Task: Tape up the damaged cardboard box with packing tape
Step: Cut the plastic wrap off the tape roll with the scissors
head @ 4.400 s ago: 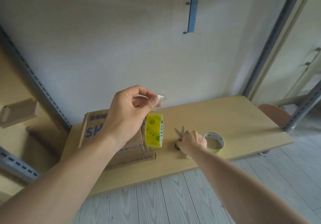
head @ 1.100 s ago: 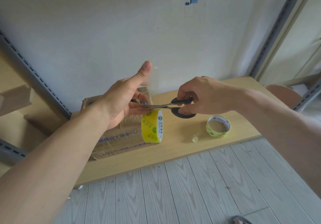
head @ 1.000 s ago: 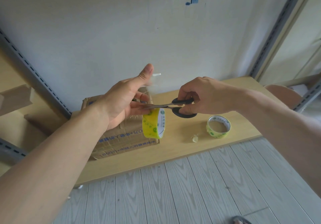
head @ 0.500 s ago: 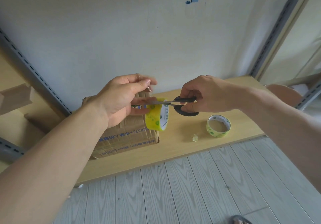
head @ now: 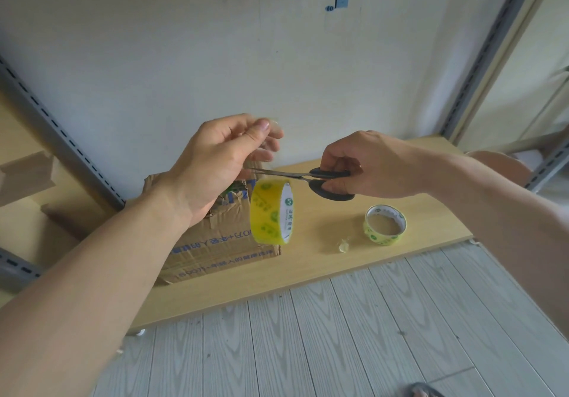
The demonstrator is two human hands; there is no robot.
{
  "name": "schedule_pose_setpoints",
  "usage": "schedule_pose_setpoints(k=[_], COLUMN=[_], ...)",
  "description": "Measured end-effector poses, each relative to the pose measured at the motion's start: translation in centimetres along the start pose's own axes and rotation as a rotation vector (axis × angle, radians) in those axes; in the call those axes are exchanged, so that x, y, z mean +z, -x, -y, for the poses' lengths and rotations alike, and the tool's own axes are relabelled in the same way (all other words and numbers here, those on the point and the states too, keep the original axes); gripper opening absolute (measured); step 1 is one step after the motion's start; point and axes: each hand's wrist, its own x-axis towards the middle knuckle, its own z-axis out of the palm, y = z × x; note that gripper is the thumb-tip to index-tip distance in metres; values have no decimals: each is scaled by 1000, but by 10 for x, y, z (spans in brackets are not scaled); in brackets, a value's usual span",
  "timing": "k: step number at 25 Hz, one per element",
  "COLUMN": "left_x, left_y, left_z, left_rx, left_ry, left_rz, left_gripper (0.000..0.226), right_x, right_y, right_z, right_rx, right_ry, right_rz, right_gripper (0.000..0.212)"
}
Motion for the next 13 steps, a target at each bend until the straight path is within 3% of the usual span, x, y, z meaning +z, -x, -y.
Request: schedule_pose_setpoints(k=[8,13], left_x=[5,0], left_y=[2,2], left_z=[-4,-4], left_rx=[-25,-80], left_ry=[-64,-98], left_rz=[-42,93], left_gripper=[28,26], right_x=[-1,-2], right_y=[0,3], right_z=[1,1], right_rx=[-29,-35], right_ry=[33,-5], right_rz=[2,36], right_gripper=[11,7])
